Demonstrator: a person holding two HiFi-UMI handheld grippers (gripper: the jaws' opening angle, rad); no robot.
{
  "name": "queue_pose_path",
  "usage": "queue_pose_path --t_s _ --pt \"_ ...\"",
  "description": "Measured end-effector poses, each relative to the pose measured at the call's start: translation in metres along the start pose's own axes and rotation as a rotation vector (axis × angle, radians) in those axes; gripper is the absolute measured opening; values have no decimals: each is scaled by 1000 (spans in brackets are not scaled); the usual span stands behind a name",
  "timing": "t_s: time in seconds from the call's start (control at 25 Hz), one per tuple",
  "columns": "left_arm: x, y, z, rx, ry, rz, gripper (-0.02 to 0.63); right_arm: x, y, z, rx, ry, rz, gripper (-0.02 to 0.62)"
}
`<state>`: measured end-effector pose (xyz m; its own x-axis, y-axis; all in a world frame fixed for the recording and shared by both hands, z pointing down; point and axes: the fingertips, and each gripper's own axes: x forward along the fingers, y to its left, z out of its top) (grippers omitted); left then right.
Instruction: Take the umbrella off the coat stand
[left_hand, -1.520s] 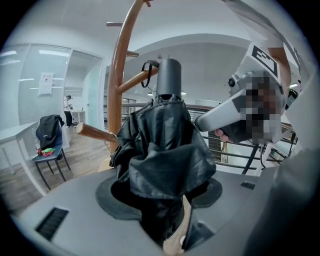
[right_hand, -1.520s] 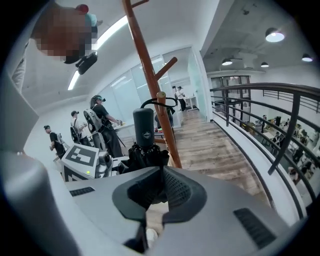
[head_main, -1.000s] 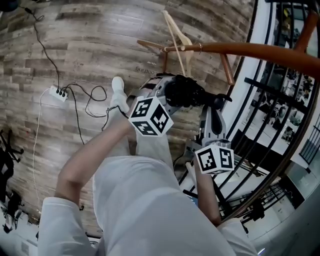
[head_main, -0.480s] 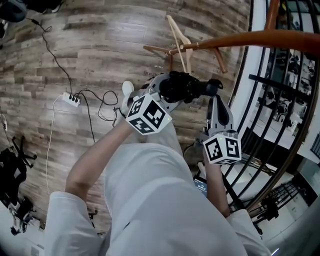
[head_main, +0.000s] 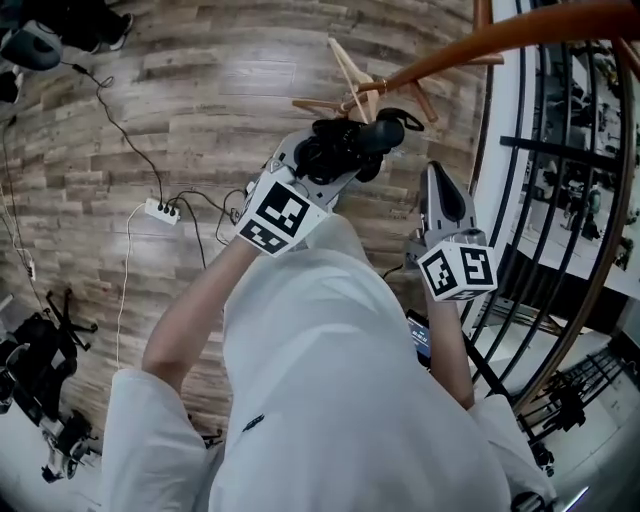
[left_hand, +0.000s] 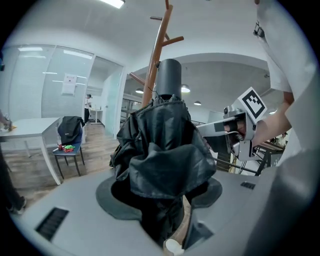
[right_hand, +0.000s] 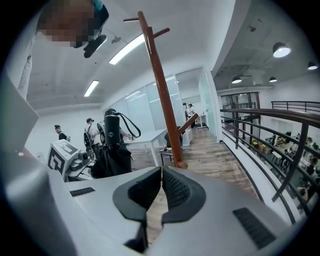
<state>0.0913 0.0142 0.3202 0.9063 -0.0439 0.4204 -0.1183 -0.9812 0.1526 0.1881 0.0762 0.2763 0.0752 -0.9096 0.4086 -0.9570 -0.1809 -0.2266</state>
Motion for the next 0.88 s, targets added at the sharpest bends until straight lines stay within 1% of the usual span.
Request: queue_pose_path --t_s 0.12,0.2,0.32,0.4,0.6,0.76,0.88 --pt "-22 7 12 8 -2 32 244 -6 6 14 -6 -21 13 35" --pt "-35 14 14 -7 -3 54 245 -7 12 18 6 -31 22 35" --pt "-50 18 24 -100 -40 55 245 -13 14 27 -8 -48 28 35" --pt "-62 22 43 -142 -87 58 244 -13 15 35 -21 -67 39 35" --pt "-93 16 92 -106 -159 88 244 -27 13 47 -50 -105 6 35" --pt "-108 9 110 -137 -189 87 244 -38 16 49 -75 -108 -8 35" --pt "-112 0 117 -147 -198 97 244 -48 13 57 -87 -115 -5 35"
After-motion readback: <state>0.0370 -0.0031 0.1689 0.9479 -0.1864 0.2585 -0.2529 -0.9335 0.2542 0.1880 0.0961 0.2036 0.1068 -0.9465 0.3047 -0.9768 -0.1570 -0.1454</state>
